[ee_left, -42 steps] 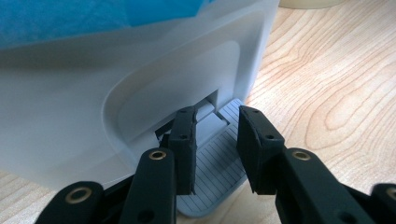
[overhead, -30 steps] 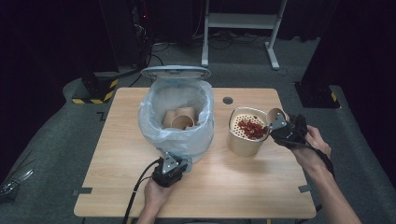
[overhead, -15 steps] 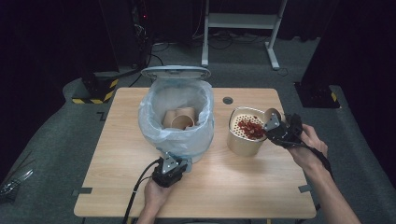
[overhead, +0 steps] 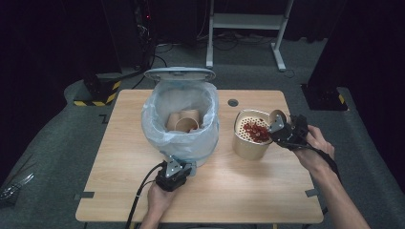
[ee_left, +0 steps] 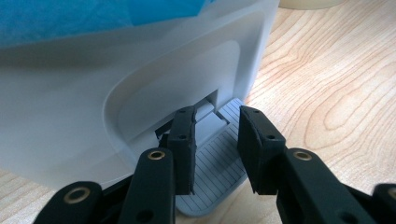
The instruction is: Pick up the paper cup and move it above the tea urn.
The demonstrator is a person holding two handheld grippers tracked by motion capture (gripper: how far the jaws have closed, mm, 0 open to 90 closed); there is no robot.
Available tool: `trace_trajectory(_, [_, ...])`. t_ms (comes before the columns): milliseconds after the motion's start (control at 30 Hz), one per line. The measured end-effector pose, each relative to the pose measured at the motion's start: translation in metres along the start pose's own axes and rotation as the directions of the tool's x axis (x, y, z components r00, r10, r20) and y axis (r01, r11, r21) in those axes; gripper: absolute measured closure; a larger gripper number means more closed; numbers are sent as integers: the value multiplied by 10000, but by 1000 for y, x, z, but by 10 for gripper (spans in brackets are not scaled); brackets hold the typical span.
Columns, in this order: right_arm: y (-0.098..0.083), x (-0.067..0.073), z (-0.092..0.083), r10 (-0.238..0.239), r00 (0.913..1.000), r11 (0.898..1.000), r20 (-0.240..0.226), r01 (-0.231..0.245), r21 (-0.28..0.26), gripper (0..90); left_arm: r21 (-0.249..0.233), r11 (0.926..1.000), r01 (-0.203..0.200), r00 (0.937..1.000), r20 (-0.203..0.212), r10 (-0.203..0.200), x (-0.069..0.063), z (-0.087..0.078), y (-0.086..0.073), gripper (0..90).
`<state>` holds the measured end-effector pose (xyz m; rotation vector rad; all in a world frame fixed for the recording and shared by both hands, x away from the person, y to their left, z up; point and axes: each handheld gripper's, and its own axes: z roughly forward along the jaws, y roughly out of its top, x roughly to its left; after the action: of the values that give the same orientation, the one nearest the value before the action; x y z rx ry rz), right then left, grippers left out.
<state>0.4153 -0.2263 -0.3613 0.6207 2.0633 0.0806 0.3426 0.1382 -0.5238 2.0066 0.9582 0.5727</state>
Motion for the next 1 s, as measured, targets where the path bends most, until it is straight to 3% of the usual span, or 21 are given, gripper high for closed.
trace_trajectory(667, [11, -2, 4, -685, 9974, 9968, 233, 674, 418, 381, -9, 10000, 33, 10000, 27, -33, 0, 0, 0, 667])
trace_trajectory(1000, [22, 2, 7, -1719, 9832, 9820, 607, 1661, 900, 382, -9, 10000, 41, 10000, 31, -41, 0, 0, 0, 665])
